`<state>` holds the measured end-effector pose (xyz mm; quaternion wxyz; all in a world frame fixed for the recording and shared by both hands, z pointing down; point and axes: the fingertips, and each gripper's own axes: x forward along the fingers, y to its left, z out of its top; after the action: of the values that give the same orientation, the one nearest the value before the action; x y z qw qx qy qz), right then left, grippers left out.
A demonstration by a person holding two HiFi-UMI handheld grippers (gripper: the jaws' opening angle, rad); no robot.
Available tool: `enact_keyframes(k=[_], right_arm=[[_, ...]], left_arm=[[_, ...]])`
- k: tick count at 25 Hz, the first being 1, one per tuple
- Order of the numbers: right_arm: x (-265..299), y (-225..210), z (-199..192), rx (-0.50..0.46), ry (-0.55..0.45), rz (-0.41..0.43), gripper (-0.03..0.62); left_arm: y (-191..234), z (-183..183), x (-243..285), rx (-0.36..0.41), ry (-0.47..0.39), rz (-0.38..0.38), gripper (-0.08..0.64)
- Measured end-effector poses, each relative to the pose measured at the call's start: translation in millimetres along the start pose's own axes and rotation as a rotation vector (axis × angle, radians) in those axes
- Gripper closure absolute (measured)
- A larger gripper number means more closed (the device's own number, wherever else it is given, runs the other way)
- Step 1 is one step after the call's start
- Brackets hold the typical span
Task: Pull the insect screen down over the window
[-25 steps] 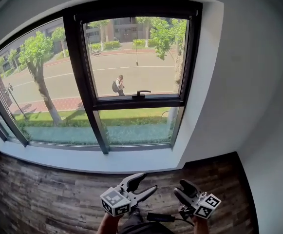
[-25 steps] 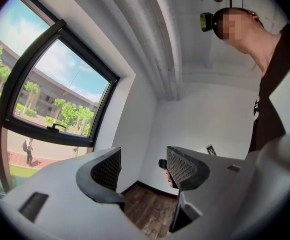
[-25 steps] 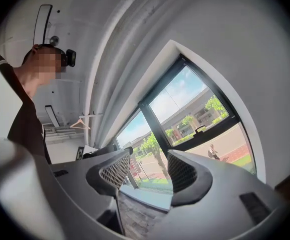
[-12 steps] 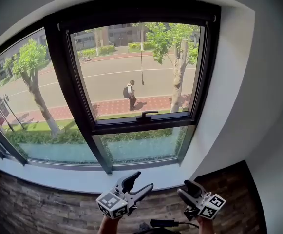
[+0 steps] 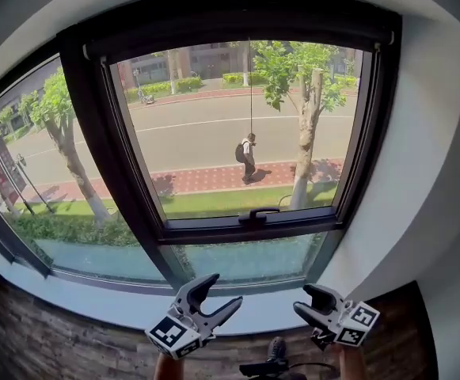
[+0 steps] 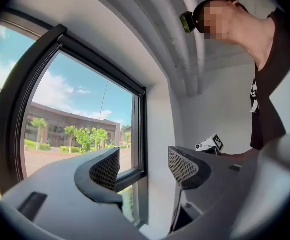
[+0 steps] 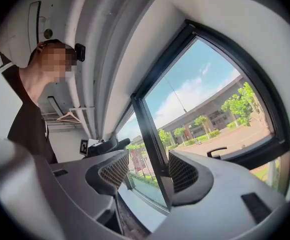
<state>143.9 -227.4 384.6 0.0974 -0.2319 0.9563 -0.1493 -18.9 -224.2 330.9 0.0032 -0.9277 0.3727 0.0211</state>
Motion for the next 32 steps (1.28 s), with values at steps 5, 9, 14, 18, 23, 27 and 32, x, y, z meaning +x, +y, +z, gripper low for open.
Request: enact_keyframes(k=[5, 9, 14, 18, 23, 27, 32], right_arm=[[59, -64, 78, -0.294, 0.048, 0.016, 0.362], [96, -97, 166, -0.614, 0.030, 0.036, 0.362], [127, -117, 253, -0.983, 0.017, 0.021, 0.362], [148, -125, 310, -1.170, 0.039, -0.143, 0.332], [178, -103, 368, -1.471, 0.031, -0.233, 0.281], [211, -92, 422, -1.566, 0.054, -0.307, 0.281], [252, -100, 455, -1.647, 0.218, -0.353, 0.281]], left_arm=[[67, 68, 49, 0.238, -0.017, 0.113, 0.256], [112, 132, 98, 0.530, 0.013, 0.231, 0.226], [139, 209, 148, 0.914, 0.034, 0.338, 0.196], [176, 264, 177, 1.151, 0.175, 0.460, 0.146], [207, 314, 210, 1.304, 0.247, 0.488, 0.095], [236, 346, 219, 1.358, 0.257, 0.500, 0.094], [270, 363, 228, 1.476, 0.358, 0.546, 0.094]])
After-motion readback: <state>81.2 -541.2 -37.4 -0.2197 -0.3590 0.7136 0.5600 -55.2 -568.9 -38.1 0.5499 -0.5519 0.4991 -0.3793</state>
